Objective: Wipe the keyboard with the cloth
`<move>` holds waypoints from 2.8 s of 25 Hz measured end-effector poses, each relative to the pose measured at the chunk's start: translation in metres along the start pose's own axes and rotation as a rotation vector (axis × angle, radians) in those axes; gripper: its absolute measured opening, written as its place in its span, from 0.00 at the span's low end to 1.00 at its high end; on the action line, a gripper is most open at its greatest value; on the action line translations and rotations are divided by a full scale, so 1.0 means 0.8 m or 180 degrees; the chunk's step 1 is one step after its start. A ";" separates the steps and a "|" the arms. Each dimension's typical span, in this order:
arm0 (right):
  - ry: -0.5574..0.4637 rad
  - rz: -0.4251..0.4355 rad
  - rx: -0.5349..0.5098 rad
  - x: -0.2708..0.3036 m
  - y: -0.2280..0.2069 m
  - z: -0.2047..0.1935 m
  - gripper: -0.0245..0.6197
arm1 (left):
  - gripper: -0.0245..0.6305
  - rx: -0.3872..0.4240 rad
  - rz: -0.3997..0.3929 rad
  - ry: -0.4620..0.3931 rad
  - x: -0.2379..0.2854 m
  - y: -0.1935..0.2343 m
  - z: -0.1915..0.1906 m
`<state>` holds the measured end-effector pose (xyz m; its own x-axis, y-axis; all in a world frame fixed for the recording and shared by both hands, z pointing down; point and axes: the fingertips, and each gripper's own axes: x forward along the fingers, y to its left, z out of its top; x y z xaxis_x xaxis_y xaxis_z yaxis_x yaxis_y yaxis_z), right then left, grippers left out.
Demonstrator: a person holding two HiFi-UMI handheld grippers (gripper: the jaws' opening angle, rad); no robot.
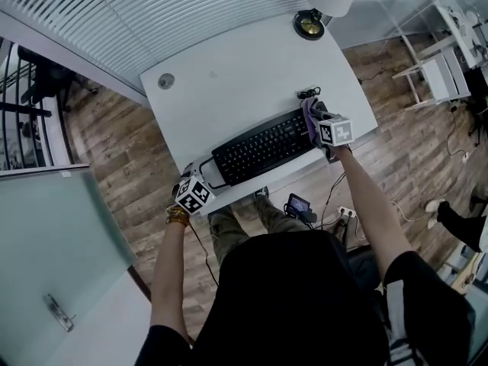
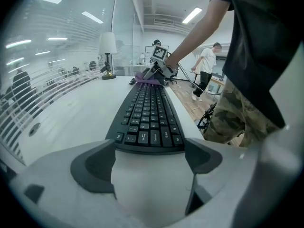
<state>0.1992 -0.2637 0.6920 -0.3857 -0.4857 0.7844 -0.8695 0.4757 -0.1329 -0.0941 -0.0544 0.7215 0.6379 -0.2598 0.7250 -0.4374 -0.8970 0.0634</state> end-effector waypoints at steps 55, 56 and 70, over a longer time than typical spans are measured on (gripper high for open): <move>0.0598 0.1803 -0.1078 0.055 0.371 -0.017 0.09 | 0.73 -0.0039 0.0018 -0.0108 0.001 -0.001 0.000; 0.0621 0.1840 -0.1116 0.056 0.383 -0.019 0.09 | 0.73 -0.0038 0.0018 -0.0110 0.001 -0.002 0.000; 0.0840 0.2192 -0.0684 0.070 0.456 -0.023 0.09 | 0.73 -0.0064 0.0040 -0.0140 -0.001 -0.001 -0.002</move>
<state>-0.1340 -0.1041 0.6984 -0.7086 0.1502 0.6895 -0.3702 0.7527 -0.5444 -0.0951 -0.0528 0.7223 0.6593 -0.2868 0.6950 -0.4578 -0.8864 0.0685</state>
